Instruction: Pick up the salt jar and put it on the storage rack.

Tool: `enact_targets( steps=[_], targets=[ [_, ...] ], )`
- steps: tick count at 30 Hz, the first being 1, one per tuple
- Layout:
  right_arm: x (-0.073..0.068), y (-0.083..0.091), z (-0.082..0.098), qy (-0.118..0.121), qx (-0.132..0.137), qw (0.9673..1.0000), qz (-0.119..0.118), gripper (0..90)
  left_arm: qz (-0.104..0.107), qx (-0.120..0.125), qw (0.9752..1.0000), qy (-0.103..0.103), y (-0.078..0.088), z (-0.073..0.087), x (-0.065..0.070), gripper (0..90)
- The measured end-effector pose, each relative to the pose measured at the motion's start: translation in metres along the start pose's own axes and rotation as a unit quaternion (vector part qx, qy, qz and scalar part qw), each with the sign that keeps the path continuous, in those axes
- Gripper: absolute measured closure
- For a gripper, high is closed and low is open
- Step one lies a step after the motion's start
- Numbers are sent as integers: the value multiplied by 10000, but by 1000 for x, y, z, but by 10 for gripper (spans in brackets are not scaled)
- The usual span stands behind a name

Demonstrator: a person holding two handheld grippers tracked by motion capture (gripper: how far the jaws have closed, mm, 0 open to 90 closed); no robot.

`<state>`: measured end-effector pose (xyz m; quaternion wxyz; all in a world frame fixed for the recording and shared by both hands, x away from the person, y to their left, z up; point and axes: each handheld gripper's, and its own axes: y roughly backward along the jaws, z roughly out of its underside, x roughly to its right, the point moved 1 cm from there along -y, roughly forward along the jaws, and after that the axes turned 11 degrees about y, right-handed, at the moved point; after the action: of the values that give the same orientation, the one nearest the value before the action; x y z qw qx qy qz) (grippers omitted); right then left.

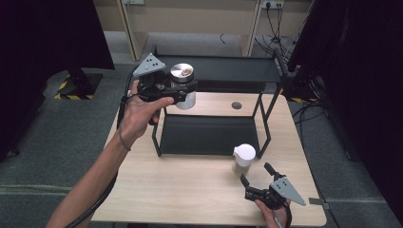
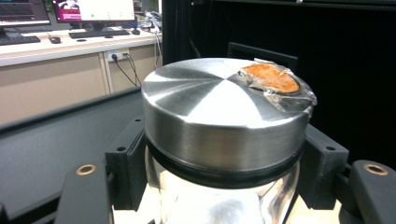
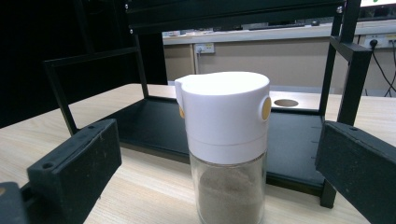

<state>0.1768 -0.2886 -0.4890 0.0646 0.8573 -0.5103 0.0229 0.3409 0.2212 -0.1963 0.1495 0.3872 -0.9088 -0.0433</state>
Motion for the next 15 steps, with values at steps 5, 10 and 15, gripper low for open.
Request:
enact_targets(
  steps=[5, 10, 15],
  targets=[
    [0, 0, 0, -7, -10, 10000, 3, 7, -70, -23, 10000, -31, -8, -9, 5, 310],
    [0, 0, 0, -6, -14, 10000, -13, 7, -141, -4, 9999, -23, -16, -19, 9, 310],
    [1, 0, 0, -11, 3, 10000, -7, 7, -278, 43, 9996, -18, -21, -31, 14, 310]
  ],
)
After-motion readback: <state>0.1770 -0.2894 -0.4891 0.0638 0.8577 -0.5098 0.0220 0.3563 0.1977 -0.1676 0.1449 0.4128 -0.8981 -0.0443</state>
